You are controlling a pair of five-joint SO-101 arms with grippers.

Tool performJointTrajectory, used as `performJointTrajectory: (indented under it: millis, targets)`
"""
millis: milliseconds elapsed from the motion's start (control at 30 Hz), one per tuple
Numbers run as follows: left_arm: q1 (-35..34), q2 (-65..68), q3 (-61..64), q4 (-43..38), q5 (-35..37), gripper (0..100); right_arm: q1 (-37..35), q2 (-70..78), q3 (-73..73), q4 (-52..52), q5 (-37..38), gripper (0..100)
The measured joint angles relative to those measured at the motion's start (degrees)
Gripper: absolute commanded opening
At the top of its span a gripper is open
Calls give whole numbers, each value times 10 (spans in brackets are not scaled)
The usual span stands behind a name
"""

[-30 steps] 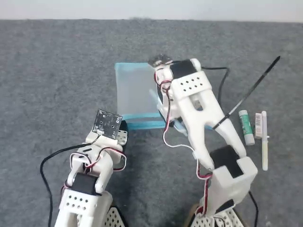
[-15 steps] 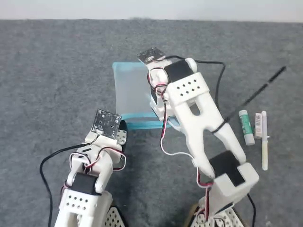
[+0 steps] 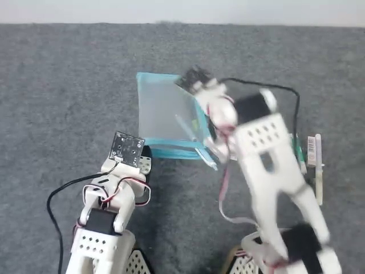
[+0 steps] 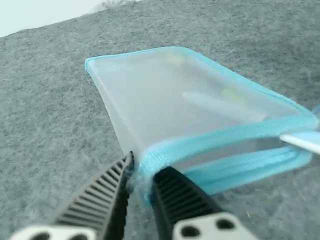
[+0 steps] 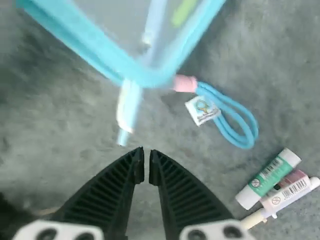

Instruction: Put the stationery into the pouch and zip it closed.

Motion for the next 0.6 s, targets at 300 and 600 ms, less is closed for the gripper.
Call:
performJointTrajectory:
  millis: [300,600]
  targets:
    - [0,0,0,0,0,12,20,-142,303,-156,48,7]
    - [0,0,0,0,0,12,-85,-111,302,-229,4,7]
